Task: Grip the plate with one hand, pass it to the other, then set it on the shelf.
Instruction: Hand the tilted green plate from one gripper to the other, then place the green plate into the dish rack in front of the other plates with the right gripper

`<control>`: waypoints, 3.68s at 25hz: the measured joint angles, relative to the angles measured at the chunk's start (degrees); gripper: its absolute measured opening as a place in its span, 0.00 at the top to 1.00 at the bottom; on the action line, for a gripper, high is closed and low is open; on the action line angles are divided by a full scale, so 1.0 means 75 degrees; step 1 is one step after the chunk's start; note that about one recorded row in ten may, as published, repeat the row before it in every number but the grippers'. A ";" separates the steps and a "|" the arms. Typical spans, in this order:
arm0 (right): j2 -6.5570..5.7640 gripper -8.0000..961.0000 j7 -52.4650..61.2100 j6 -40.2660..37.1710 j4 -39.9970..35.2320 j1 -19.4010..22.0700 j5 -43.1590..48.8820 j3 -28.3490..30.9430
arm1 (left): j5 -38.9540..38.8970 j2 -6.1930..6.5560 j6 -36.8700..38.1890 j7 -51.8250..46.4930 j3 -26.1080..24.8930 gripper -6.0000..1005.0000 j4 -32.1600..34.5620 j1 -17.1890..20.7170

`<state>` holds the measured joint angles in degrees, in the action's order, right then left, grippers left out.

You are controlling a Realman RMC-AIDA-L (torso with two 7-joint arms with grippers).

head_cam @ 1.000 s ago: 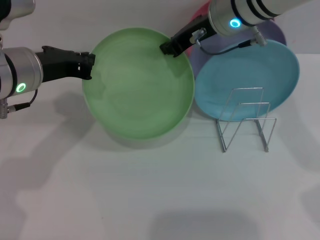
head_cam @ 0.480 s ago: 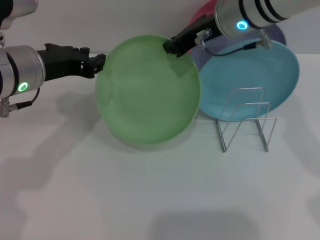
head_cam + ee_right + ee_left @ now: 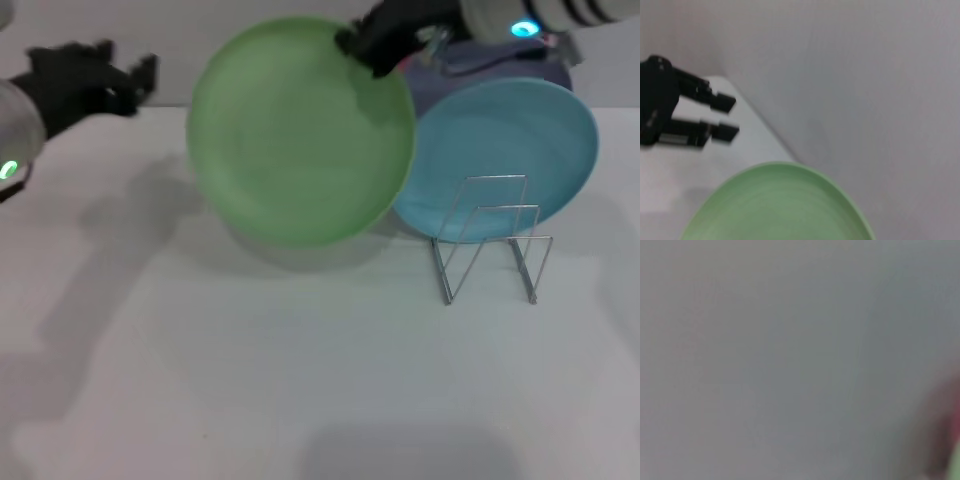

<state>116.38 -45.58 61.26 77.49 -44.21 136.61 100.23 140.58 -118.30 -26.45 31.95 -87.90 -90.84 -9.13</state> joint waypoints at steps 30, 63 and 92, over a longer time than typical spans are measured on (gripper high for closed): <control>0.0326 0.95 -0.7875 0.0304 0.1391 0.4535 -0.5749 0.1579 | 0.0086 0.0011 0.7698 -0.1755 0.1652 0.53 0.3672 0.0562; 0.0210 0.95 -1.0863 0.2638 -0.0772 0.3959 -0.7076 0.3611 | 0.0060 -0.0004 0.7761 -0.1858 0.2111 0.53 0.4100 0.0191; 0.0173 0.95 -1.1304 0.2722 -0.1166 0.3920 -0.6678 0.4180 | 0.0057 -0.0012 0.7781 -0.1859 0.2292 0.53 0.4324 0.0009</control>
<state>117.68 -130.37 81.67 68.74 -14.81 86.53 131.58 141.01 -118.38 31.91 18.01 -70.71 -58.41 -9.06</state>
